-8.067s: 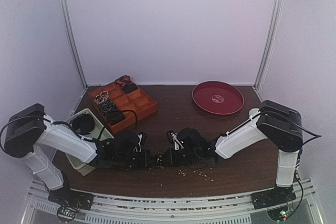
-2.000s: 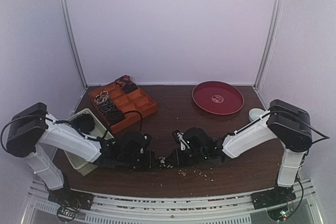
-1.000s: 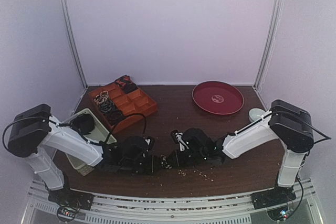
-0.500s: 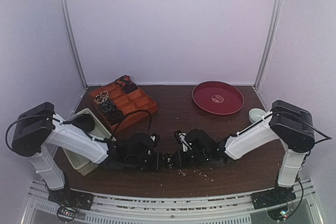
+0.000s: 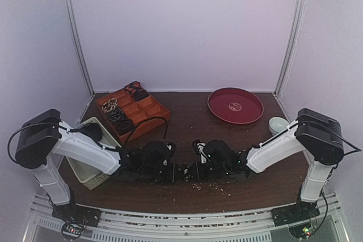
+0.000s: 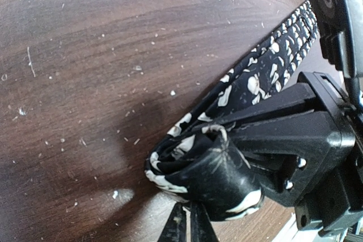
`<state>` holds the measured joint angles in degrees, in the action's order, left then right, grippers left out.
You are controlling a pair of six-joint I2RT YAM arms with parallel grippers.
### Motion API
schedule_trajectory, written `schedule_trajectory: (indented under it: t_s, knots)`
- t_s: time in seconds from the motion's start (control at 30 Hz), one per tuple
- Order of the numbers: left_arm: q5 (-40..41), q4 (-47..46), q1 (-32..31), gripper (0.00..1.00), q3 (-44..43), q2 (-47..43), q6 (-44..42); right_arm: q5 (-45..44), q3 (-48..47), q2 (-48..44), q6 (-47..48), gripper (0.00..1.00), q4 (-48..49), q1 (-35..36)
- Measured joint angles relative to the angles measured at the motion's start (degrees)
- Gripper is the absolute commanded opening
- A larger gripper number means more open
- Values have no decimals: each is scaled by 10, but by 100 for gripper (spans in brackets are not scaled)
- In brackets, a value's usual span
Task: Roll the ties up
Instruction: Roll the tie at the center of the board.
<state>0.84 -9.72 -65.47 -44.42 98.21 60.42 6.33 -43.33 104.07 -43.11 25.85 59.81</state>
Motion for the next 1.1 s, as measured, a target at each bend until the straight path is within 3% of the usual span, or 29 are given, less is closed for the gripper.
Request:
schedule_trajectory:
  t_s: [0.4, 0.87, 1.1]
  knots:
    - [0, 16, 0, 8, -10, 0, -9, -23, 19, -23, 1, 8, -3, -2]
    - [-14, 19, 0, 9, -45, 21, -33, -67, 44, -123, -2, 33, -30, -17]
    - [-26, 11, 0, 9, -70, 56, -45, -53, 44, -119, -2, 34, -39, -19]
